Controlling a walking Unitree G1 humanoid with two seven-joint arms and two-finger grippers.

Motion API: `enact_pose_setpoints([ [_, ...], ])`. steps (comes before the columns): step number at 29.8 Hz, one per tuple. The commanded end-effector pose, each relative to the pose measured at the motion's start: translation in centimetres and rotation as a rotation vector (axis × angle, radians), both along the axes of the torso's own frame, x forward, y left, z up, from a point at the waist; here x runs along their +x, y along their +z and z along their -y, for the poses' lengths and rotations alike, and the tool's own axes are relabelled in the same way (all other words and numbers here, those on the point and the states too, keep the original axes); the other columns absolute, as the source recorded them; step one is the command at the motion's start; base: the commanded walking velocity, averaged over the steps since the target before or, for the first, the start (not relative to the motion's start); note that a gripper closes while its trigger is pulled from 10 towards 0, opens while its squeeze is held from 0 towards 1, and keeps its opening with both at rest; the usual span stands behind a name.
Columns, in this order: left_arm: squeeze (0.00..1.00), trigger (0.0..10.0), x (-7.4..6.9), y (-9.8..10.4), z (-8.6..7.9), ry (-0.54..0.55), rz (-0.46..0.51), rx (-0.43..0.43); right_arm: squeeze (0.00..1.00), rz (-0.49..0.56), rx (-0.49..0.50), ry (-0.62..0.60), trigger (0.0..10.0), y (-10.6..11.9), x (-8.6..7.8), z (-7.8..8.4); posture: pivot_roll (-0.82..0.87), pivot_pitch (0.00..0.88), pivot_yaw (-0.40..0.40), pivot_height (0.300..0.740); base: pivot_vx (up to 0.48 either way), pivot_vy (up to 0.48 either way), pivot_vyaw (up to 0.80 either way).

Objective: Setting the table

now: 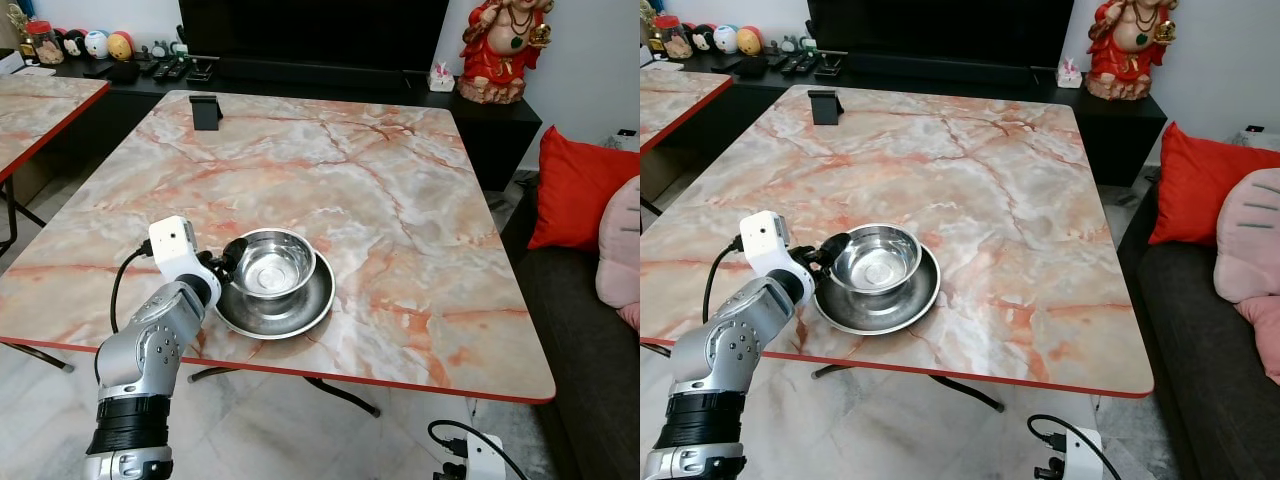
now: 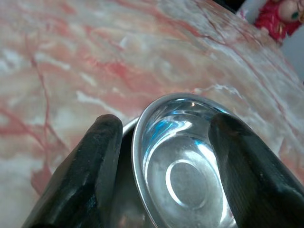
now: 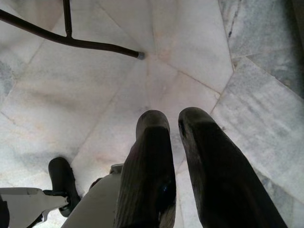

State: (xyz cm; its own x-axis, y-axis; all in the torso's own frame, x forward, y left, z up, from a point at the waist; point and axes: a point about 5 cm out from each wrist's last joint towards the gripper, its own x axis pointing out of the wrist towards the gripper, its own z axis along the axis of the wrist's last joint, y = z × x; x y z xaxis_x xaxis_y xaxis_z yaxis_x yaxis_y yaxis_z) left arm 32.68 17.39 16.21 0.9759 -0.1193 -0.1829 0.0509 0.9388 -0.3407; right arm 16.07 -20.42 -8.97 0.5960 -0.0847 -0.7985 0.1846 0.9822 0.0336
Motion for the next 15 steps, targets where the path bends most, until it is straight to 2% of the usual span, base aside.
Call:
enact_pose_setpoints([
  [1, 0.0, 10.0, 0.0, 1.1, 0.1, -0.019, 0.07, 0.052, 0.0, -0.01, 0.001, -0.003, 10.0, -0.1, -0.2, -0.1, 0.05, 0.0, -0.04, 0.74, 0.0, 0.0, 0.0],
  [4, 0.0, 10.0, 0.0, 2.2, -0.1, -0.016, 0.148, 0.06, 0.0, -0.004, 0.001, -0.015, 10.0, -0.1, -0.1, 0.0, 0.04, 0.0, -0.038, 0.74, 0.0, 0.0, 0.0],
  [5, 0.0, 10.0, 0.0, 2.6, -0.2, -0.018, 0.18, 0.088, 0.0, -0.002, -0.001, -0.023, 10.0, 0.0, -0.1, 0.1, 0.04, 0.0, -0.038, 0.74, 0.0, 0.0, 0.0],
  [6, 0.0, 10.0, 0.0, 2.6, -0.2, -0.018, 0.18, 0.088, 0.0, -0.002, -0.001, -0.023, 10.0, 0.0, -0.1, 0.1, 0.04, 0.0, -0.038, 0.74, 0.0, 0.0, 0.0],
  [7, 0.0, 10.0, -0.2, 3.5, -0.5, 0.0, 0.263, 0.146, 0.0, 0.001, -0.004, -0.029, 10.0, 0.0, -0.1, 0.2, 0.05, 0.0, -0.039, 0.74, 0.0, 0.0, 0.0],
  [8, 0.0, 10.0, -0.3, 3.6, -0.7, 0.014, 0.294, 0.216, 0.0, 0.003, -0.004, -0.031, 10.0, 0.0, -0.1, 0.2, 0.05, 0.0, -0.038, 0.74, 0.0, 0.0, 0.0],
  [9, 0.0, 10.0, -0.3, 3.6, -0.7, 0.014, 0.294, 0.216, 0.0, 0.003, -0.004, -0.031, 10.0, 0.0, -0.1, 0.2, 0.05, 0.0, -0.038, 0.74, 0.0, 0.0, 0.0],
  [11, 0.0, 10.0, -0.4, 3.0, -1.2, 0.032, 0.319, 0.312, 0.0, 0.004, -0.004, -0.033, 10.0, 0.0, -0.1, 0.2, 0.04, 0.0, -0.038, 0.74, 0.0, 0.0, 0.0],
  [15, 0.0, 10.0, -0.4, 2.0, -1.5, 0.044, 0.311, 0.31, 0.0, 0.006, -0.005, -0.037, 10.0, 0.0, -0.1, 0.2, 0.03, 0.0, -0.035, 0.74, 0.0, 0.0, 0.0],
])
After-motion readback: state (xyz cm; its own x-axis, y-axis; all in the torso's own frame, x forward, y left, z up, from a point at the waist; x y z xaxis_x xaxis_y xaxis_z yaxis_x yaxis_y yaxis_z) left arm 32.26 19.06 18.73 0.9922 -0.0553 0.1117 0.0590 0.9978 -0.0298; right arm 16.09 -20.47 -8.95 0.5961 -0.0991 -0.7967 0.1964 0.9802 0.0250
